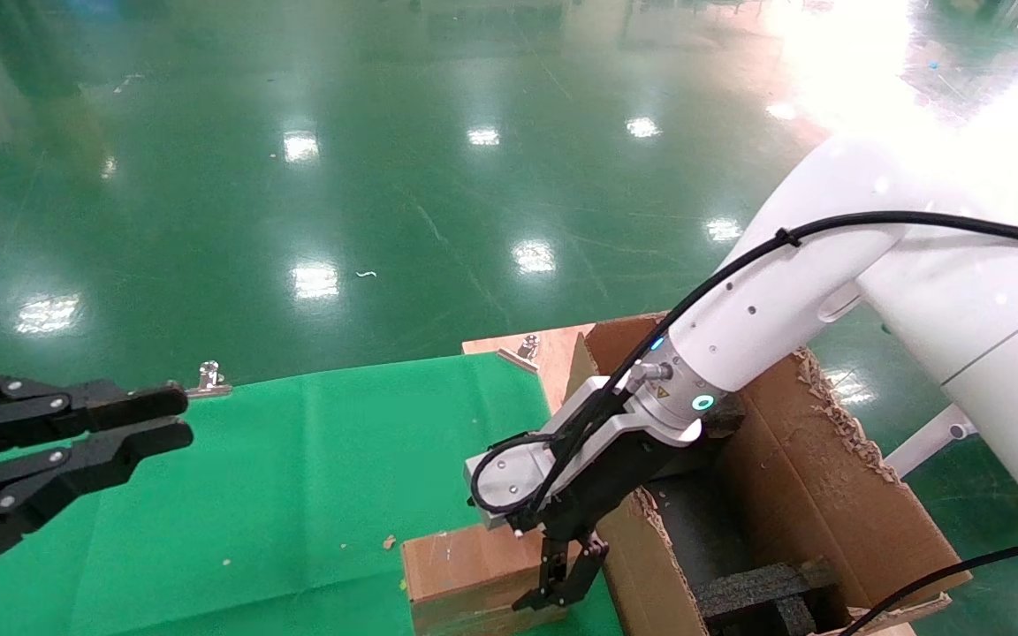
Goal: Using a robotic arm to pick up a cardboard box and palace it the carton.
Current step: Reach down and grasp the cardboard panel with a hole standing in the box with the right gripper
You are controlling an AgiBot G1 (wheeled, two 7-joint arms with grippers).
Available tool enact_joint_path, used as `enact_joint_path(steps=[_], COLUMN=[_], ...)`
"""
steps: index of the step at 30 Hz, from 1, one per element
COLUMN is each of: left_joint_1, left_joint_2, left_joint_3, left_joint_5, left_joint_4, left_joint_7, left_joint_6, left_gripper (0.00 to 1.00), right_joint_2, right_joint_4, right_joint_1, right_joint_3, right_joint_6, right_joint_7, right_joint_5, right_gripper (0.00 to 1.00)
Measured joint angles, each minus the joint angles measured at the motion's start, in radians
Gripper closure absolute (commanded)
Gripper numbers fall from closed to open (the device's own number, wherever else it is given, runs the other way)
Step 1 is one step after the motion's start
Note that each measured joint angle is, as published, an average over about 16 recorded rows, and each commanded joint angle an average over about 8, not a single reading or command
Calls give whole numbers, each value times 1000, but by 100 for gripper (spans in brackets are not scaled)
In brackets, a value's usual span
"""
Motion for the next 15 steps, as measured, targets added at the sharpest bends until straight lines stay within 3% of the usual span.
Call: enact_joint_path(steps=[4, 15], left_joint_1=[0, 0], left_joint_2=[0, 0], left_joint_3=[0, 0], left_joint_5=[0, 0], left_joint_4=[0, 0], left_joint_7=[0, 0], left_joint_6=[0, 0], left_gripper=[0, 0], right_joint_2=[-7, -11], right_joint_4=[-16, -27], right_joint_1=[9, 15], right_joint_3=[-20, -35], right_joint_6=[1, 0], right_joint_7=[-15, -28], right_joint_5=[11, 21], right_gripper=[98, 100])
